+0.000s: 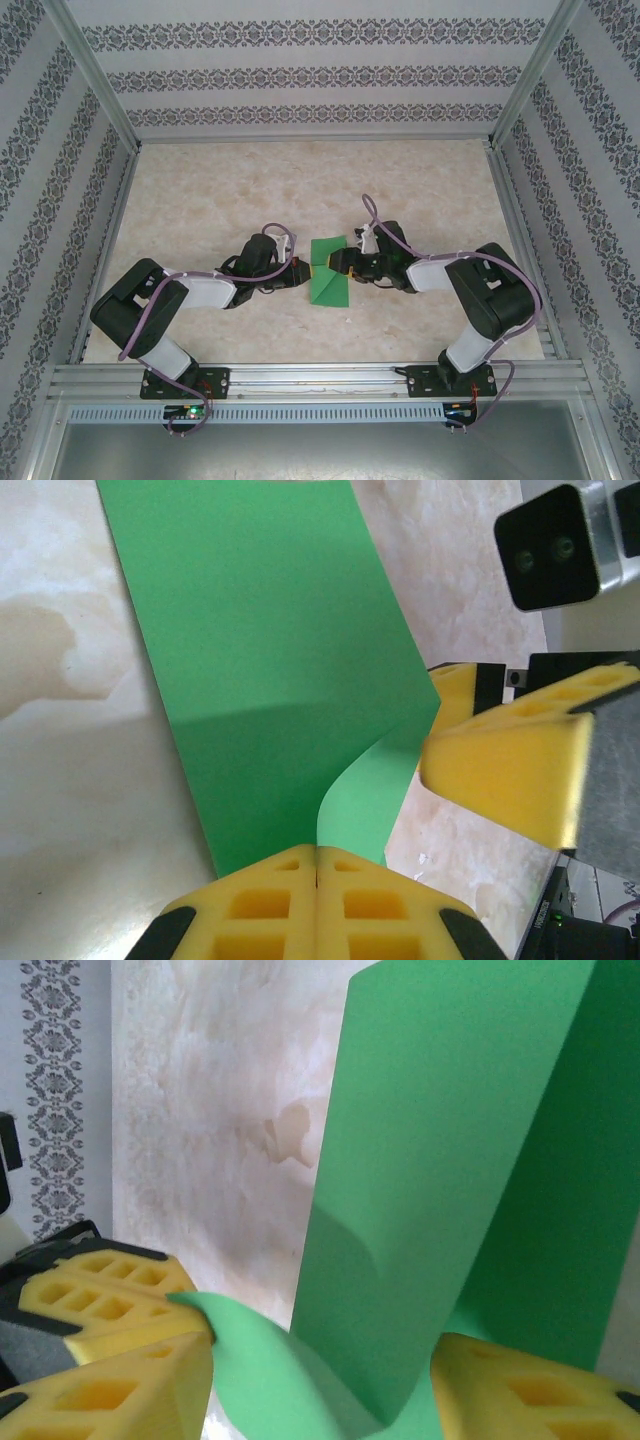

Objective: Fold a paper plane with a square sheet of paper (fold left side to right side)
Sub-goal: Turn over the paper at the center of the table.

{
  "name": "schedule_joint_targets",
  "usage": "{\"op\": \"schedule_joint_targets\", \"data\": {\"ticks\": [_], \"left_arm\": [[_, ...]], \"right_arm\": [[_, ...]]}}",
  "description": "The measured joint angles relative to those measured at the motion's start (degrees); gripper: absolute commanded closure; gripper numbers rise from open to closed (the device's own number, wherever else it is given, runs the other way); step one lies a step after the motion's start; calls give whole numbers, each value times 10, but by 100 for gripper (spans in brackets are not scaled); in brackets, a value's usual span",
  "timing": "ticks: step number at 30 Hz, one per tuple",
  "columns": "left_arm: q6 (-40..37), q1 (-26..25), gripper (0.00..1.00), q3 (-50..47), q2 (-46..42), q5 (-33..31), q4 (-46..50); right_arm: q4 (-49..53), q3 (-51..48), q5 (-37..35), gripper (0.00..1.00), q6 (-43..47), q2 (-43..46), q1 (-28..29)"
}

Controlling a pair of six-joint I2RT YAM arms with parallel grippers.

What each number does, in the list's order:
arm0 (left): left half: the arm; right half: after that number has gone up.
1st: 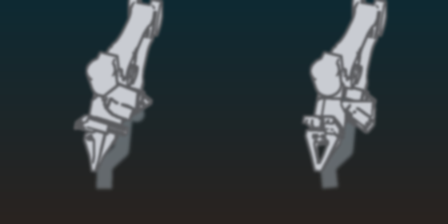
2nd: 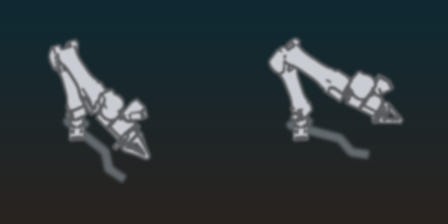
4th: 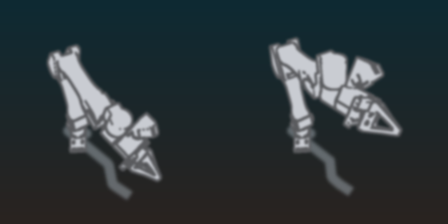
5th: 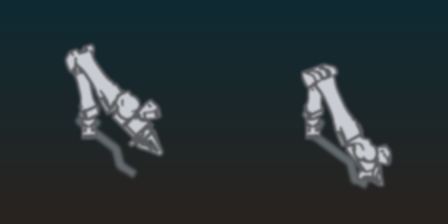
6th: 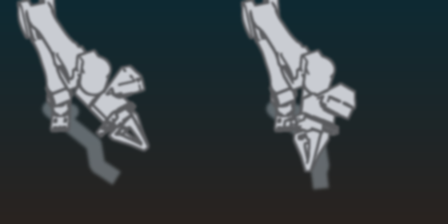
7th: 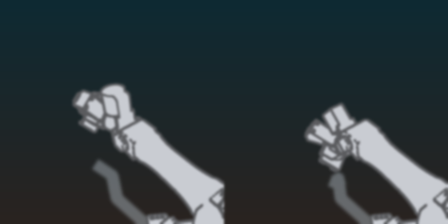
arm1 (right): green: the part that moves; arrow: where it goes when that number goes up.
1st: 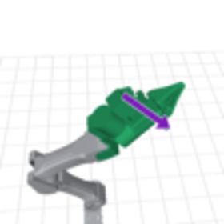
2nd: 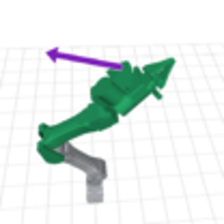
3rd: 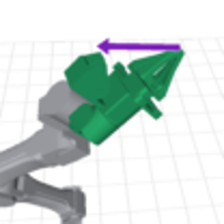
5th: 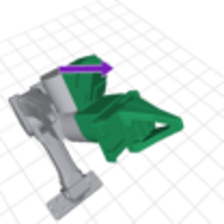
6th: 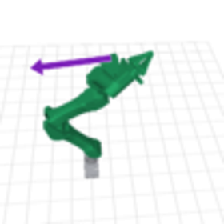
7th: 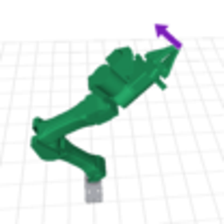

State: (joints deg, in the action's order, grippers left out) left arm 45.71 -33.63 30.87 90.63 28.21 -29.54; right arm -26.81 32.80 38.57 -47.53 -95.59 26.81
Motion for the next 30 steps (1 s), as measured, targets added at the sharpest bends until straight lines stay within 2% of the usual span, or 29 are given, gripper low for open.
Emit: {"op": "schedule_joint_targets", "data": {"ticks": [4,8,13,17,21,26,30], "left_arm": [[0,0,99,0,0,-2,0],[0,0,92,0,0,-7,0],[5,0,79,0,0,-16,0],[10,0,72,-3,-8,-30,4],[7,0,66,-10,-64,-49,38],[-12,0,54,-10,-167,-80,98],[-31,1,40,-12,-258,-106,147]], "right_arm": [[-14,1,1,52,-8,-9,7],[-28,1,1,59,-17,-17,7],[-37,1,1,71,-20,-21,7],[-42,1,1,87,-21,-22,7],[-46,1,1,99,-23,-22,7],[-47,1,1,100,-24,-9,7],[-47,1,3,100,-18,36,2]]}}
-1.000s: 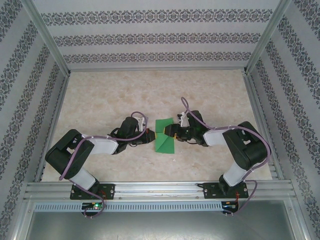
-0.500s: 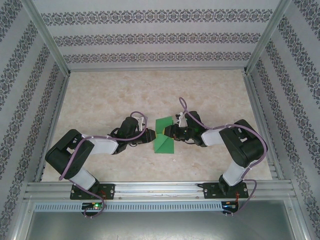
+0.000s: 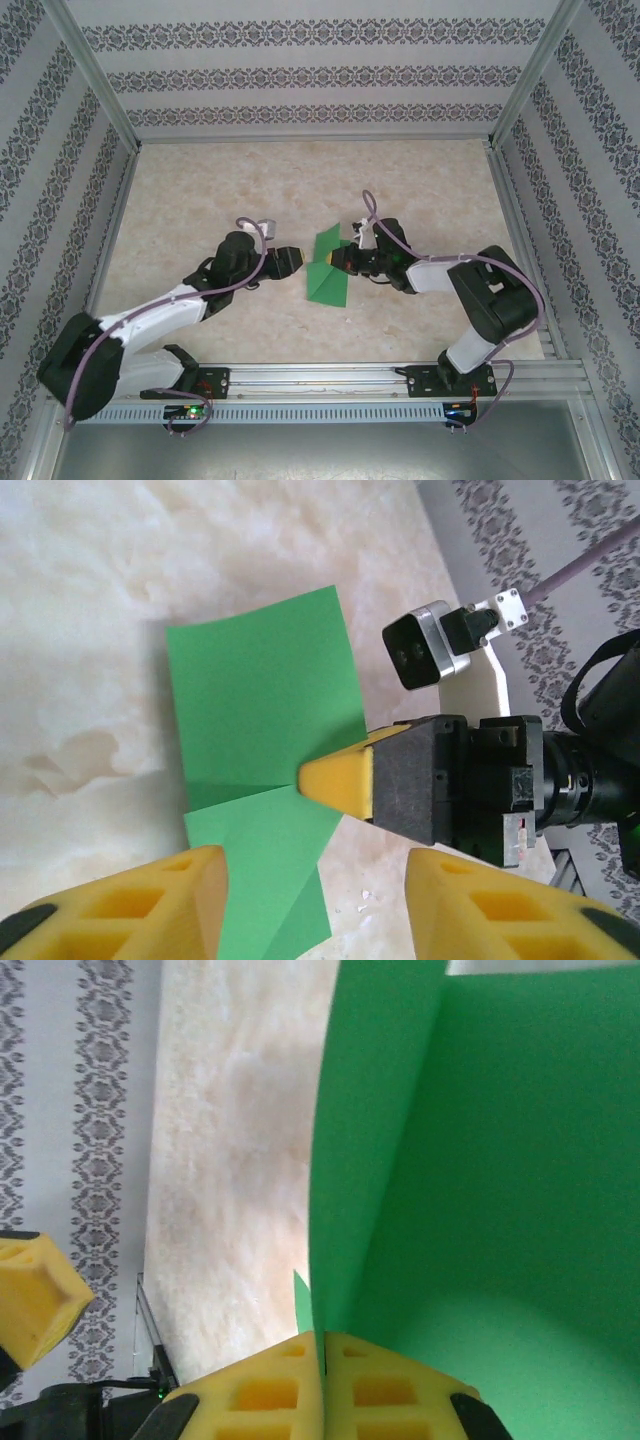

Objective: Fold a paper plane with a square sheet of paper (fold left side to right side)
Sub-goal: Turn over the paper at the center of the table.

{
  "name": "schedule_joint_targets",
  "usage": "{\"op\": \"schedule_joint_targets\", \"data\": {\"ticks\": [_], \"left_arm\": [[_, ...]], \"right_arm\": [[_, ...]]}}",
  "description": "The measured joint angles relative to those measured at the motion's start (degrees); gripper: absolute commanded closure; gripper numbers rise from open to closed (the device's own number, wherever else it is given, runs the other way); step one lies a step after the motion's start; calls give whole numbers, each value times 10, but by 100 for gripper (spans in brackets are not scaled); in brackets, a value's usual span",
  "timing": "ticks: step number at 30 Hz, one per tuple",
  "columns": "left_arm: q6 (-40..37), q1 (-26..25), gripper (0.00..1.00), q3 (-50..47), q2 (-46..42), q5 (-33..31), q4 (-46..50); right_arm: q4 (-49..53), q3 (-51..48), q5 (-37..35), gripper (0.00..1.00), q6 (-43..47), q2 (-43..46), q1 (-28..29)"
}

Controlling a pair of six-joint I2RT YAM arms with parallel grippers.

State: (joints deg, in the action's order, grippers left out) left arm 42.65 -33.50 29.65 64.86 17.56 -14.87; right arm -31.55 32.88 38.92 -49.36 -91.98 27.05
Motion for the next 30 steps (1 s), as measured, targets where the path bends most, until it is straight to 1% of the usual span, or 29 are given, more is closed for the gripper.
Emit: {"op": "schedule_joint_targets", "data": {"ticks": [5,8,13,16,19,24,30], "left_arm": [[-14,4,25,-5,-99,-11,45],[-15,7,16,-12,-150,-9,52],[5,13,11,-21,-205,15,45],[25,14,10,-21,-207,36,16],[48,14,10,-23,-196,61,-30],[68,14,10,-23,-158,97,-83],[89,14,13,-23,-106,123,-134]], "right_arm": [[-3,0,11,100,2,80,-25],[-5,0,17,100,4,131,-41],[-16,1,34,100,4,214,-59],[-33,2,45,100,1,249,-59],[-66,2,60,100,-12,266,-59],[-122,2,71,100,-45,265,-58],[-181,2,73,100,-74,240,-35]]}}
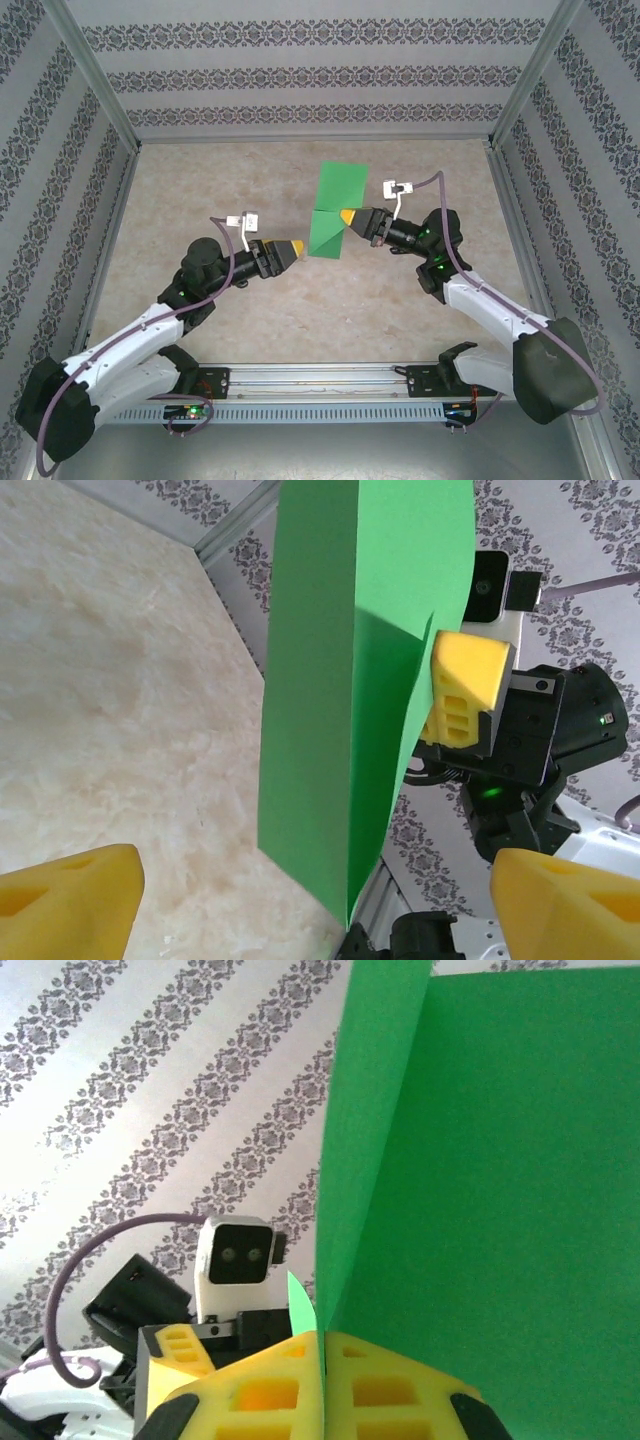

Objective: Fold a paper plane with a square sheet of paper (fold left side to right side)
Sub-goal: Turn over the paper at the center of the table.

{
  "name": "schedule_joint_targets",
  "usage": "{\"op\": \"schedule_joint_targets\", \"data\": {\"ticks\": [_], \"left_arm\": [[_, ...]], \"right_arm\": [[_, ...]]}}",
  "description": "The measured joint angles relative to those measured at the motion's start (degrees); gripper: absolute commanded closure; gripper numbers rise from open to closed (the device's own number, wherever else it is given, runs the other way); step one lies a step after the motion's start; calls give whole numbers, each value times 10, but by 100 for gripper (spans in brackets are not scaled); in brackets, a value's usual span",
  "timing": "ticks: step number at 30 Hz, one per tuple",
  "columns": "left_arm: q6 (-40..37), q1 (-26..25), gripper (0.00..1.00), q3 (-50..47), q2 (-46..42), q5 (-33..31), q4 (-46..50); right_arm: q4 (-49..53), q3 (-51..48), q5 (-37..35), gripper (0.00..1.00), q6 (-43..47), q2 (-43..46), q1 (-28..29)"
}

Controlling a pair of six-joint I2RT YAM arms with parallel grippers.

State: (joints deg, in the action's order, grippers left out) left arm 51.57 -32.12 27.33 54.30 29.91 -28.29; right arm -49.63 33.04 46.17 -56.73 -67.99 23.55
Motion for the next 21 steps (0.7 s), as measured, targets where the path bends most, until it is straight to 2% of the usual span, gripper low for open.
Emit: {"op": "schedule_joint_targets", "data": {"ticks": [5,9,16,21], "left_arm": [[19,0,18,0,36,16,-50],[30,0,30,1,49,21,-71],[46,0,44,4,53,23,-84],[57,0,61,5,59,22,-87]], "right_arm": [[-18,0,0,100,-9,-22,22],[-33,0,-2,100,-17,-37,30],[-50,0,-2,100,-28,-56,37],[-64,0,-3,100,-34,-62,37]]}}
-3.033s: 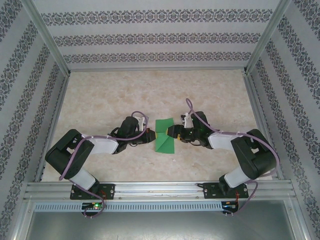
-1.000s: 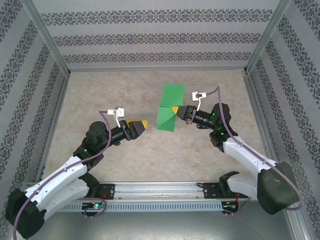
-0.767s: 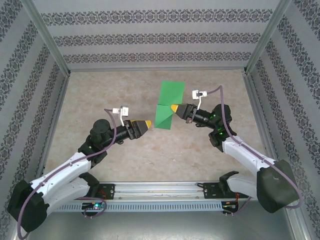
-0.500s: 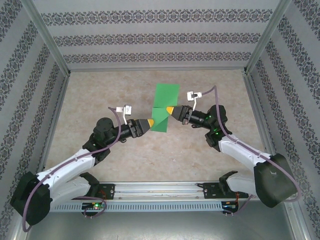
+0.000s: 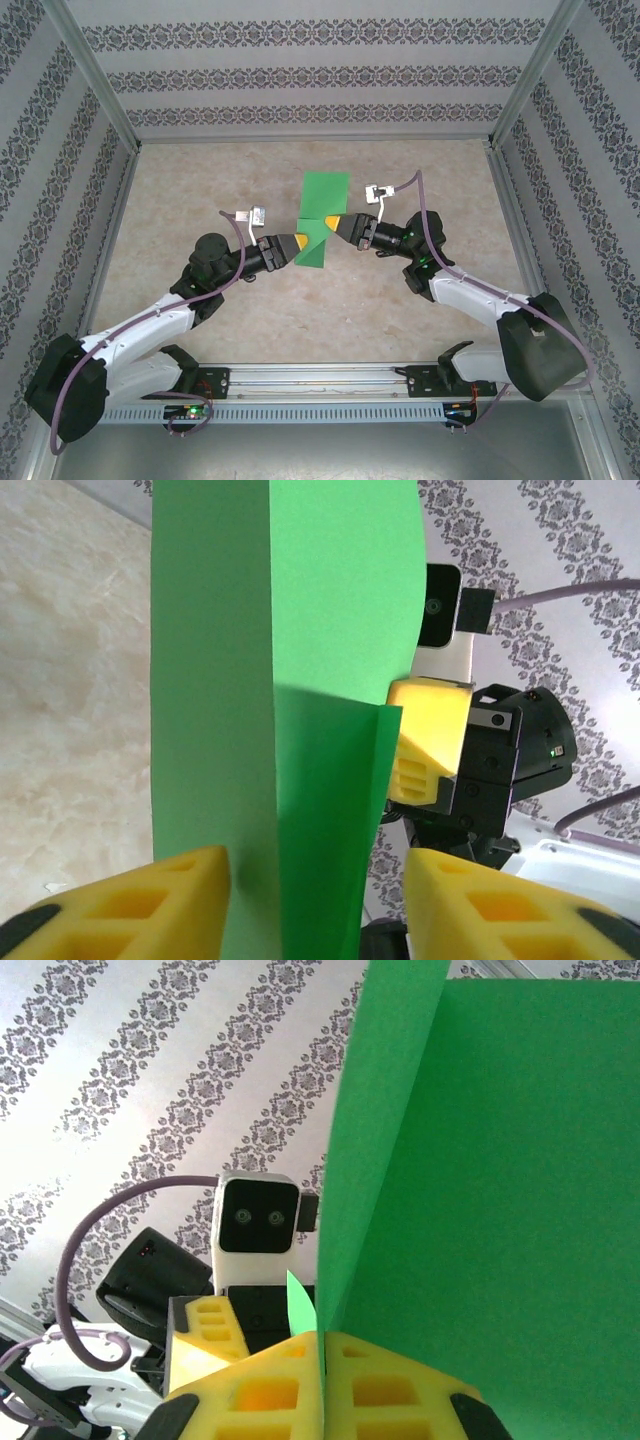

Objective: Fold a paper plane with a square sheet of paper (fold left side to right side)
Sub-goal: Turn over the paper at the center of the table.

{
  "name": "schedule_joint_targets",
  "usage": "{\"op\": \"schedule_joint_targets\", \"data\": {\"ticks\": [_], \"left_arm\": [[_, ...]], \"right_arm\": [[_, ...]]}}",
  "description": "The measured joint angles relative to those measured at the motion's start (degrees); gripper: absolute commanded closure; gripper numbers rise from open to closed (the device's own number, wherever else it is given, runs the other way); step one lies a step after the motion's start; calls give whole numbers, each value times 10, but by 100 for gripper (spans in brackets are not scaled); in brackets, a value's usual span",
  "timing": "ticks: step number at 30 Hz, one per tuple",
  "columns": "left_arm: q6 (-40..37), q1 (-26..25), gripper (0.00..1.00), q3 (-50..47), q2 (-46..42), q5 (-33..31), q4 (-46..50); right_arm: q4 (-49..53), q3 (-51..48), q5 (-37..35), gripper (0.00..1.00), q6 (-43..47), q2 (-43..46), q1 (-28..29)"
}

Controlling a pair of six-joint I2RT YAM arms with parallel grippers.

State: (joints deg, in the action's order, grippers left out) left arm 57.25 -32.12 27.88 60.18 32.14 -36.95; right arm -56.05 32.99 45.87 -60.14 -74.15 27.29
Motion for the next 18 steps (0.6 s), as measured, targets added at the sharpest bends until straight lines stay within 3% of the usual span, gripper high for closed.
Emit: {"op": "schedule_joint_targets", "data": {"ticks": [9,14,18], "left_arm": [[6,0,89,0,0,-4,0],[6,0,99,0,-3,-7,1],[0,0,100,0,-19,-9,12]], "right_arm": [[-8,-7,-6,85,-6,-4,2],[-10,-18,-12,74,-9,-4,0],[-7,-32,-16,63,-7,1,-12]]}}
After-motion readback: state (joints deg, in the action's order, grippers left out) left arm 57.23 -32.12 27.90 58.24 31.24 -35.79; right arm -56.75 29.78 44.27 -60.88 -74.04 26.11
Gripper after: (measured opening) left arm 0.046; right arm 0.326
